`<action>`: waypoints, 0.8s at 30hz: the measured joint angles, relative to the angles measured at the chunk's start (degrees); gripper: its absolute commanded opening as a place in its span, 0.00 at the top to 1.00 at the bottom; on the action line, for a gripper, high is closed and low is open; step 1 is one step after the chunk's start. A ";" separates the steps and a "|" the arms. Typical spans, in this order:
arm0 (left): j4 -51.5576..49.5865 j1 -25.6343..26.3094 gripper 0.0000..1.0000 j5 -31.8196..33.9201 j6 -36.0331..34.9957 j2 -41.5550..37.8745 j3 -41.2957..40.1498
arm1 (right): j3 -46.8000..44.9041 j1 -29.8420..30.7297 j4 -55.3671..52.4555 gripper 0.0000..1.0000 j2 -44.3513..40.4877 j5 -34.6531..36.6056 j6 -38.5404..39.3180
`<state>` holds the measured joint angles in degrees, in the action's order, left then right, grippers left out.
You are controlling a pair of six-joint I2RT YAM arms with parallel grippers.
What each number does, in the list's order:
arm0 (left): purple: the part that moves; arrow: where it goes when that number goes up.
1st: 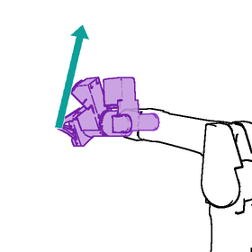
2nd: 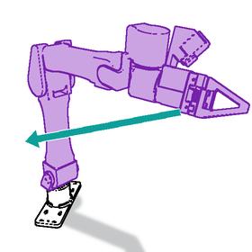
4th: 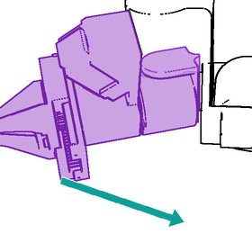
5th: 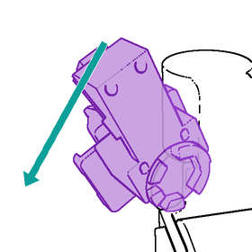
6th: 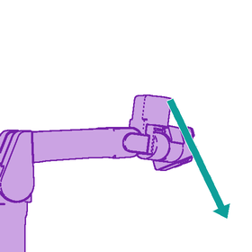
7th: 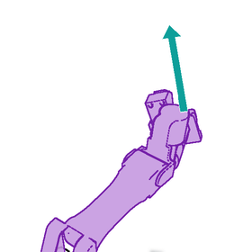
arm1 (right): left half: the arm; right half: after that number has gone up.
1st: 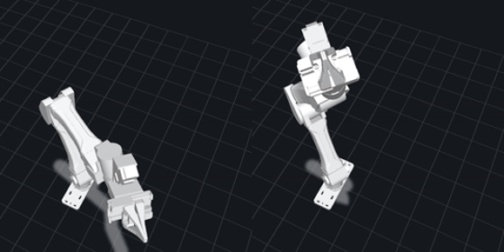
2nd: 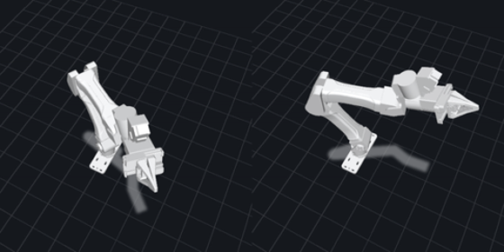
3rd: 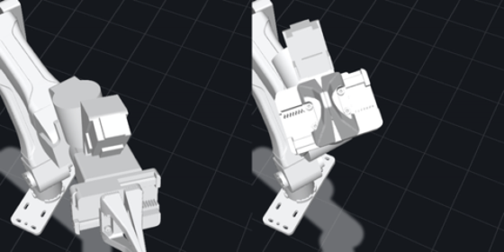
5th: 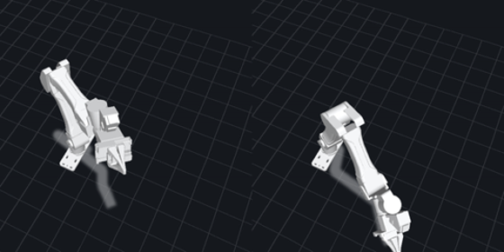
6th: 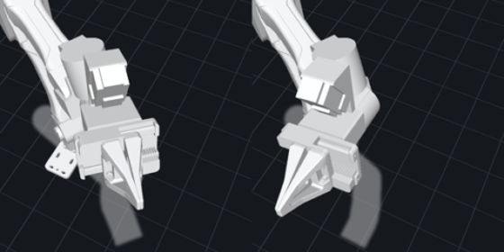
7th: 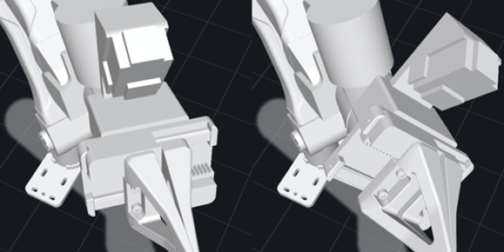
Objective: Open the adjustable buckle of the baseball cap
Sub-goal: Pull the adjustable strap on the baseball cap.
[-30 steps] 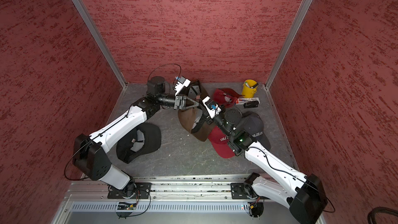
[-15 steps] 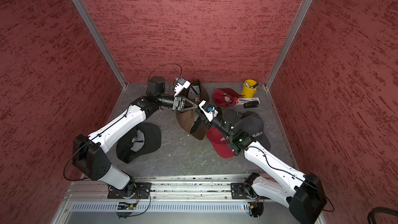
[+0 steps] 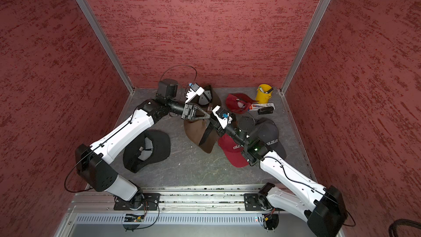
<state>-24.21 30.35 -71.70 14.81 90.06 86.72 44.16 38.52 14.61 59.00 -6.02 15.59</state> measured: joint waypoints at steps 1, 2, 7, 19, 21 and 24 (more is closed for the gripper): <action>-0.90 0.04 1.00 -0.09 -0.52 0.00 0.04 | 0.00 0.02 -0.02 0.54 -0.02 0.37 0.00; -1.66 0.04 1.00 -0.09 -0.96 0.00 0.04 | 0.00 0.02 -0.04 0.54 -0.02 0.66 0.00; -3.76 0.17 1.00 -0.09 -2.32 0.09 0.04 | -0.13 0.00 -0.09 0.57 -0.42 -0.28 -0.13; -7.26 0.85 1.00 -0.31 -4.85 2.51 0.46 | -0.31 0.00 0.63 0.94 1.64 -3.89 -2.01; -7.52 0.87 1.00 -0.13 -5.18 2.54 0.46 | -1.44 0.02 2.95 0.99 0.92 -2.69 -3.13; -7.52 0.87 1.00 0.02 -5.25 2.60 0.46 | -3.65 0.04 6.23 1.00 -0.31 -0.96 -4.76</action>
<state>-31.73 31.22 -71.68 9.56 92.66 87.18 40.51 38.57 20.84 58.70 -6.98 10.83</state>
